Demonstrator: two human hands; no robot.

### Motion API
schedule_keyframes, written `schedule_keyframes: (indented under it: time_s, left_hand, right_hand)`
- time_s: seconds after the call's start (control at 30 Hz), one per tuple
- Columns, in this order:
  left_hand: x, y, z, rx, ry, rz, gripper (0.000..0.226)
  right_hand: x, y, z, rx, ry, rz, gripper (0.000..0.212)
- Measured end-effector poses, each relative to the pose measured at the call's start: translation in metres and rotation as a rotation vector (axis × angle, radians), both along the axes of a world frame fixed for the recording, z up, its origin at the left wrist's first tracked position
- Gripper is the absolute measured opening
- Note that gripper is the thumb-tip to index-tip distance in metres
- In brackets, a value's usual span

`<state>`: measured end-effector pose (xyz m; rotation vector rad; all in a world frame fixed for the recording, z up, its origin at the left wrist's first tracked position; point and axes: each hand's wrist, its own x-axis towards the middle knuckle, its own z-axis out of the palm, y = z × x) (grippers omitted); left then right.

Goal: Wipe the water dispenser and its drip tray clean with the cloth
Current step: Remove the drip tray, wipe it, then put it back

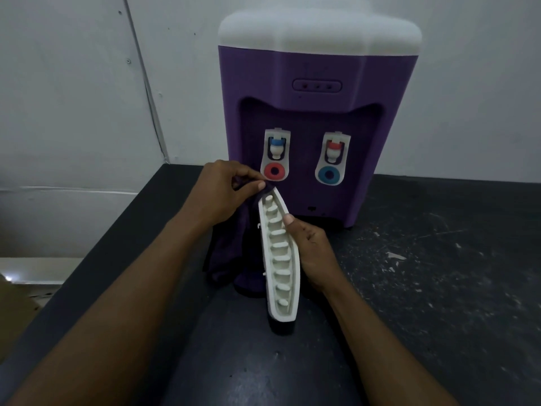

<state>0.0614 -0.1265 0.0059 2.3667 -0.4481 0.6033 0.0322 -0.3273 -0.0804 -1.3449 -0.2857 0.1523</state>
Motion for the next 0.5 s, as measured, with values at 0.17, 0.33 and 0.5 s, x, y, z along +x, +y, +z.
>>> schedule_keyframes:
  time_s: [0.17,0.33,0.5]
  left_hand:
    - [0.001,-0.005,0.005,0.060,-0.011,-0.044,0.018]
    - [0.003,-0.011,0.006,0.129,-0.016,-0.041,0.019]
    - [0.002,-0.006,-0.005,0.051,0.018,0.011,0.021]
  right_hand:
    - [-0.002,0.002,0.000,-0.069,-0.076,0.010,0.039]
    - [-0.002,0.000,0.001,-0.046,-0.039,0.002,0.034]
    - [0.001,-0.001,-0.001,-0.023,-0.003,-0.013,0.037]
